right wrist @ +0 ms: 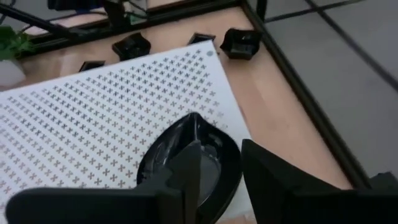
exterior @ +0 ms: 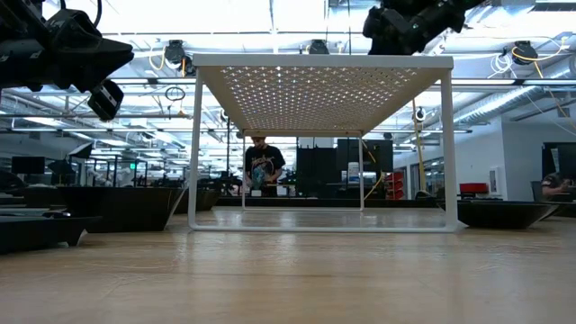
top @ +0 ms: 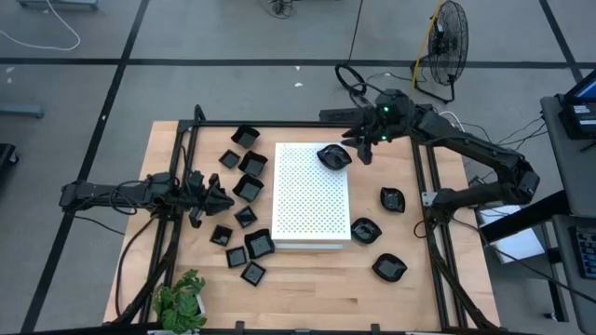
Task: Pick & Place Mini shaped plates
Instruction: Stack the black leaf shaped plate on top of the other black leaf shaped plates on the shelf
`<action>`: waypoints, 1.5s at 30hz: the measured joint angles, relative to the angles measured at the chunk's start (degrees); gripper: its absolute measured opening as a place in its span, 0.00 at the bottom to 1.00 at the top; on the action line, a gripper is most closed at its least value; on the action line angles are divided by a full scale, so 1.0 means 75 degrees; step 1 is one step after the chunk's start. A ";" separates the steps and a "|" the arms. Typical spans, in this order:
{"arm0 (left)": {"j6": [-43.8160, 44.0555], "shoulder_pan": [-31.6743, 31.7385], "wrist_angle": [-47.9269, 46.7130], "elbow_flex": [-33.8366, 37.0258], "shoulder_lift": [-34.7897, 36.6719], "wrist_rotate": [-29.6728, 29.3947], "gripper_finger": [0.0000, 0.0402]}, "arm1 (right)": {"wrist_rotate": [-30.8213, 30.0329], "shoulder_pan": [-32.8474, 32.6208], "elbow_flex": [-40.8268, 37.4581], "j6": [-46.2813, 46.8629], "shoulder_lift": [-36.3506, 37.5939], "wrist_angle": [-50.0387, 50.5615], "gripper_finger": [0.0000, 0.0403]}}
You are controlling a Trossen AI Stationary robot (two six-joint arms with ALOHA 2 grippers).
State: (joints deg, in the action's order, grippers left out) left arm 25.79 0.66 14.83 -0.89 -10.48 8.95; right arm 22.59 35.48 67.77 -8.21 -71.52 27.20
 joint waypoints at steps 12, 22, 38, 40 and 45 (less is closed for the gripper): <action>0.0000 -0.0002 0.0000 -0.0003 0.0000 0.0000 0.08 | -0.0900 -0.0232 0.0009 0.0663 0.1192 0.2580 0.28; 0.0002 -0.0001 0.0000 -0.0003 0.0000 -0.0003 0.08 | -0.2635 -0.1670 -0.0914 0.2674 0.1860 0.5138 0.39; 0.0000 -0.0001 -0.0002 -0.0002 0.0000 -0.0001 0.08 | -0.3649 -0.2236 -0.4069 0.3821 0.2079 0.3467 0.36; -0.0001 0.0001 0.0000 -0.0003 0.0000 -0.0003 0.08 | -0.3627 -0.2235 -0.4074 0.4419 0.2081 0.3542 0.36; 0.0000 0.0001 -0.0001 -0.0003 0.0002 -0.0001 0.08 | -0.3595 -0.2240 -0.4074 0.6027 0.2079 0.3598 0.35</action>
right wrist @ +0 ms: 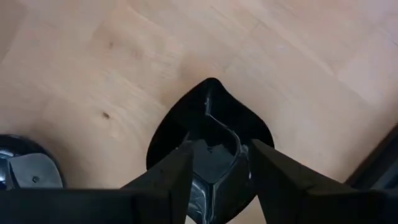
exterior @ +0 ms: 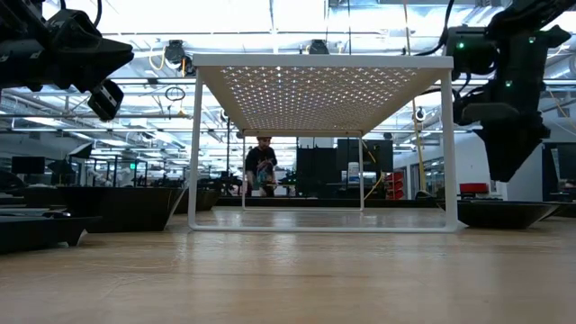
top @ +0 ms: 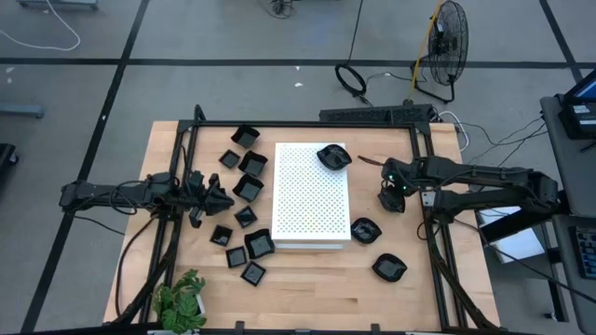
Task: Pick & Place Mini shaped plates
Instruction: Stack the black leaf shaped plate on top of the other black leaf shaped plates on the shelf
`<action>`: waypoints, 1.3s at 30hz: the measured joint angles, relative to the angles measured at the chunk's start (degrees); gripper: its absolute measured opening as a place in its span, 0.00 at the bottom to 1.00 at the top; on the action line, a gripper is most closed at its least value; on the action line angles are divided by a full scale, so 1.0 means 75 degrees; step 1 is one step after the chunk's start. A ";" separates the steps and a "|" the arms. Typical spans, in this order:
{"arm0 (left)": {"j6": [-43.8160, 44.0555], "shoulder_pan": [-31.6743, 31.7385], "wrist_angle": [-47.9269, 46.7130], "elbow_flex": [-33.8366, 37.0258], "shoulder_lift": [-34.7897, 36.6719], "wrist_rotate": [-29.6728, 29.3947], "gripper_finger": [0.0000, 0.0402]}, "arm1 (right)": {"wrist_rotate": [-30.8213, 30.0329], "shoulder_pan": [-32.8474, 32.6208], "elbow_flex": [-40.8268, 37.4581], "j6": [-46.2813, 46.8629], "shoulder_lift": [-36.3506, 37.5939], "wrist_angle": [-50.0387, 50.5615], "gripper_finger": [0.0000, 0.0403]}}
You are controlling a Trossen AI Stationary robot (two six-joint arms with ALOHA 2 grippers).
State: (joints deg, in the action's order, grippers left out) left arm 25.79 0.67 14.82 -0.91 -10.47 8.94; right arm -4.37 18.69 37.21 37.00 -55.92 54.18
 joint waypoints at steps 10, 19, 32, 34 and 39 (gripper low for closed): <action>0.0000 -0.0003 -0.0001 0.0000 -0.0001 -0.0001 0.08 | 0.0792 -0.0065 -0.0484 -0.0487 -0.0187 -0.0913 0.28; 0.0001 -0.0001 -0.0002 0.0001 -0.0001 0.0000 0.08 | 0.0784 -0.0054 -0.0918 -0.0564 -0.0481 -0.1757 0.01; 0.0000 -0.0001 0.0001 0.0001 -0.0002 0.0000 0.08 | 0.0695 0.0165 -0.0898 -0.1491 -0.0455 -0.2993 0.01; -0.0001 -0.0003 0.0001 0.0000 0.0001 -0.0002 0.08 | 0.1437 0.0159 -0.0863 -0.1465 -0.0404 -0.2833 0.00; -0.0001 -0.0002 0.0000 0.0003 -0.0002 0.0001 0.08 | 0.2186 0.0159 -0.0854 -0.1242 -0.0347 -0.2220 0.01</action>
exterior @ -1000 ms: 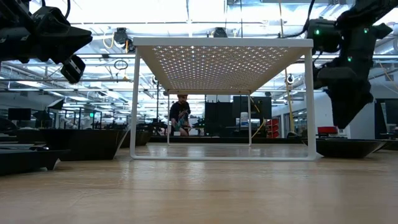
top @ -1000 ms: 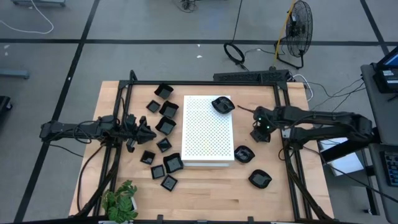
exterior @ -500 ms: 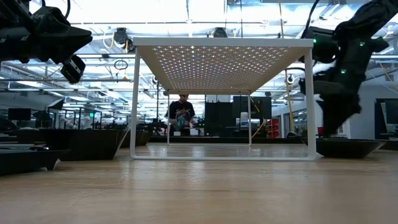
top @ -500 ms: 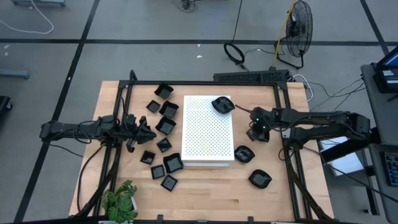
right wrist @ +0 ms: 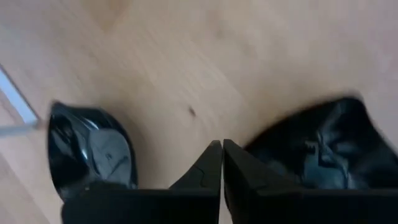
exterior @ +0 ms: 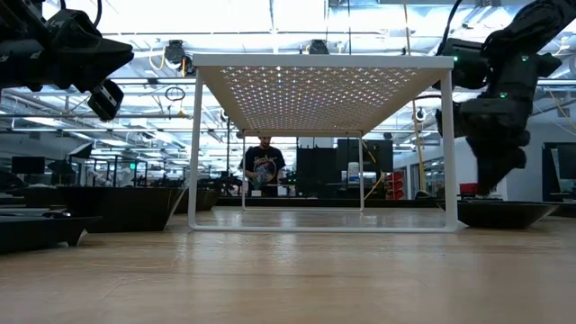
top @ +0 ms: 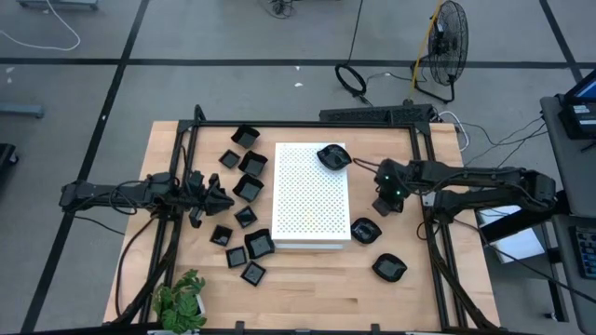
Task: Pick & Place Mini shaped plates
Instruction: Stack the black leaf shaped plate on top of the other black leaf shaped plates on the shelf
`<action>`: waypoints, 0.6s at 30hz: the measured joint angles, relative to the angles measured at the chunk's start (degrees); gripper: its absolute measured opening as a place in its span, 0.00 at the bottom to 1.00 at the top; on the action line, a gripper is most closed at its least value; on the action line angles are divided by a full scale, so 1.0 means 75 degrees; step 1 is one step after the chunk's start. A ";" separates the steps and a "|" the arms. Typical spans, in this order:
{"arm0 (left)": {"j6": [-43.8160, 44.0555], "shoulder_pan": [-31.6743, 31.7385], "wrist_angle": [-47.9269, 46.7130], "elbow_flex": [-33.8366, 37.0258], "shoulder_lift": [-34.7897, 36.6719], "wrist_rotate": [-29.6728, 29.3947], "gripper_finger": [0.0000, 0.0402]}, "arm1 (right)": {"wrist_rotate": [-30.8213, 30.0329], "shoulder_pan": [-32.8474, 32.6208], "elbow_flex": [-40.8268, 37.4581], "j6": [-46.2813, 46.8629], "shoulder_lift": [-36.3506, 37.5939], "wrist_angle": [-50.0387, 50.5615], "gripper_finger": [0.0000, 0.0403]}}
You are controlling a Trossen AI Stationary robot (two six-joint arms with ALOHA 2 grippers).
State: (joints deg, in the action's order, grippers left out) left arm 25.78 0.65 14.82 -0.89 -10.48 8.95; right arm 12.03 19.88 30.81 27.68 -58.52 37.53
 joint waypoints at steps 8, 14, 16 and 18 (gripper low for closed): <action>0.0000 0.0002 0.0001 0.0000 0.0000 -0.0003 0.08 | -0.0221 0.0000 0.0000 0.0420 0.0000 0.1169 0.00; 0.0000 0.0002 -0.0002 -0.0003 0.0000 0.0000 0.08 | -0.1930 0.0003 0.0000 0.0421 0.0000 0.1316 0.00; 0.0000 -0.0001 0.0001 -0.0003 0.0003 -0.0003 0.08 | -0.2226 0.0003 0.0000 0.0417 -0.0026 0.1311 0.00; 0.0002 0.0002 0.0001 -0.0003 0.0002 -0.0002 0.08 | -0.2346 0.0006 0.0002 0.0423 -0.0083 0.1316 0.00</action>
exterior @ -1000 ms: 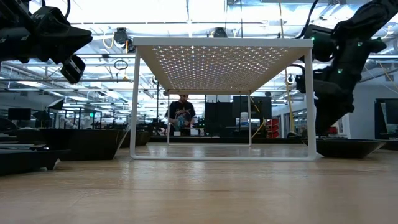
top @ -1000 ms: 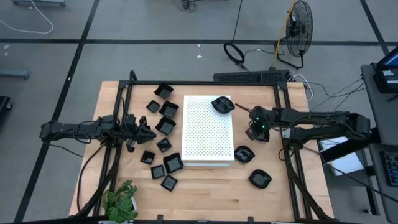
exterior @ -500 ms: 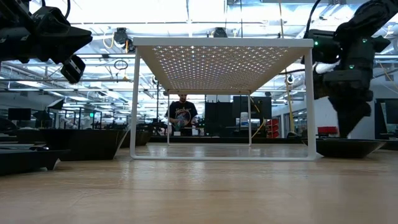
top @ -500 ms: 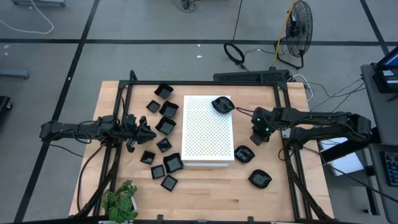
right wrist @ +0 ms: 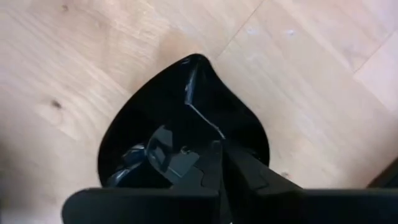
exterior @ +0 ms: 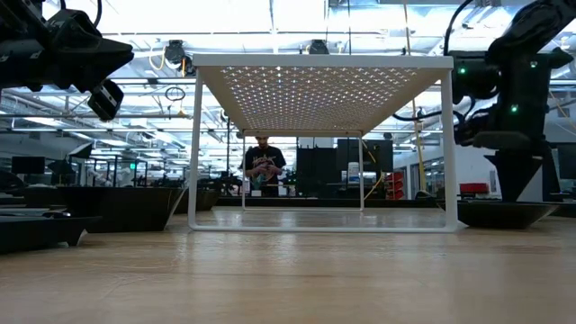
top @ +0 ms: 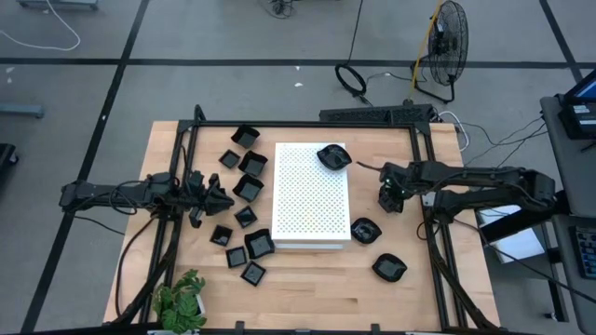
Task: Pick & Place Mini shaped plates
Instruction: Stack the black leaf shaped plate on top of the other black leaf shaped plates on the shelf
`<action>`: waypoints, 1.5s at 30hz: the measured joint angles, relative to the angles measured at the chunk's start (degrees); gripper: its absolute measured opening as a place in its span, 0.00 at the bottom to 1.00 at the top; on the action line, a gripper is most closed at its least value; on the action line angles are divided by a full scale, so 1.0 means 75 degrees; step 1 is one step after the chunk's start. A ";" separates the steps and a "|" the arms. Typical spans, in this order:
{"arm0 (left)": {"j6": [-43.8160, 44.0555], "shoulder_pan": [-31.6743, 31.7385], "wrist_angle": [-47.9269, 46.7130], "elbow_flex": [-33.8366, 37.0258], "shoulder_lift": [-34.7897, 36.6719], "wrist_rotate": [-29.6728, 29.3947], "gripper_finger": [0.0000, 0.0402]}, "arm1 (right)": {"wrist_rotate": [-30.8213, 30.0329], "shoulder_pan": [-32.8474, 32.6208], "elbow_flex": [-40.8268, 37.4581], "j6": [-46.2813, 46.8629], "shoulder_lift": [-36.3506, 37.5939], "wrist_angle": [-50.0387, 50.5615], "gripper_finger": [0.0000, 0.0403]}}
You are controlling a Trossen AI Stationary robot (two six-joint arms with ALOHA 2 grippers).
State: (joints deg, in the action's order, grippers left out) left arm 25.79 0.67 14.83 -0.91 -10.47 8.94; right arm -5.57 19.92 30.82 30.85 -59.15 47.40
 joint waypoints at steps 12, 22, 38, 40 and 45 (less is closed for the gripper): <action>-0.0002 -0.0002 0.0000 0.0000 0.0001 -0.0001 0.08 | -0.0138 -0.0003 -0.0171 0.0017 -0.0851 -0.0735 0.00; -0.0002 0.0000 -0.0003 0.0000 -0.0002 0.0002 0.08 | -0.1131 -0.0003 -0.0203 -0.1617 -0.0992 -0.2947 0.00; -0.0002 0.0000 0.0000 0.0000 -0.0002 0.0002 0.08 | -0.0821 -0.0003 -0.0203 -0.2392 -0.0507 -0.3183 0.00; 0.0000 -0.0001 0.0000 0.0000 -0.0002 0.0002 0.08 | -0.0821 -0.0003 -0.0203 -0.2262 -0.0233 -0.2917 0.00; 0.0001 0.0000 0.0000 0.0000 -0.0002 0.0002 0.08 | -0.0822 0.0006 -0.0202 -0.2208 0.0501 -0.2910 0.00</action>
State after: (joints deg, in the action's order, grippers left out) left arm 25.80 0.67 14.83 -0.91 -10.48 8.95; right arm -11.73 19.97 29.31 14.29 -55.39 25.57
